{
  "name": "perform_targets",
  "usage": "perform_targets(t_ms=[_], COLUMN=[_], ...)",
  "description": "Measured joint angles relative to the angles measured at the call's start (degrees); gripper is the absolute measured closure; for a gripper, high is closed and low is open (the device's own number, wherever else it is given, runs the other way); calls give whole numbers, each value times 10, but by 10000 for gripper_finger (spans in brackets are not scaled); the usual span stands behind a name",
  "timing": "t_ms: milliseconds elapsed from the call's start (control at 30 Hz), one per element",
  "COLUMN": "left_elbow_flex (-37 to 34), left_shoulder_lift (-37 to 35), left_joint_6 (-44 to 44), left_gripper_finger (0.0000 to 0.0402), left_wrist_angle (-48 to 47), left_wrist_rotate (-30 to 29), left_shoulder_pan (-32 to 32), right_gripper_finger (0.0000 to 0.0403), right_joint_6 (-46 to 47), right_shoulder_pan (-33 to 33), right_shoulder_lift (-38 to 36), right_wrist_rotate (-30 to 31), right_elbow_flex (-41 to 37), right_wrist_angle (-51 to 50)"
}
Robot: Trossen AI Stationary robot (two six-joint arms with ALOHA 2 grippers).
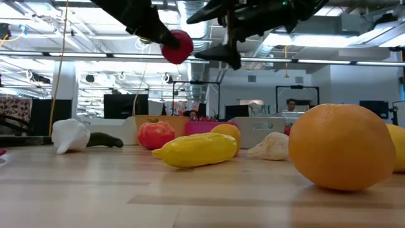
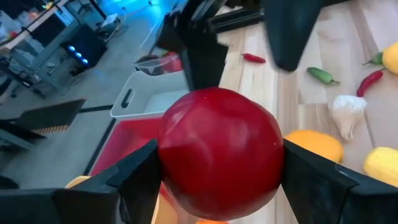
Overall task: Sort produce into baskets
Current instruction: Put the red tomato into the transparent bin
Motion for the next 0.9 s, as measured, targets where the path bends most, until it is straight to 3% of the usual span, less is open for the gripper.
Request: perform_targets(t_ms=[433,667,900], left_elbow_flex=[0,0,0], left_shoulder_lift=[0,1,1], left_joint_6=[-16,-14,-14], left_gripper_finger=[125,124,124], left_wrist_angle=[59,81,80], left_wrist_rotate=[29,32,31], left_shoulder_pan=[0,0,0], right_gripper_finger=[21,24,63], right_joint_6=[5,27,27], right_shoulder_pan=[17,32,32], right_shoulder_lift=[21,21,21], right_wrist_rotate=[3,47,47], right_elbow_flex=[0,0,0], right_wrist_angle=[65,82,81])
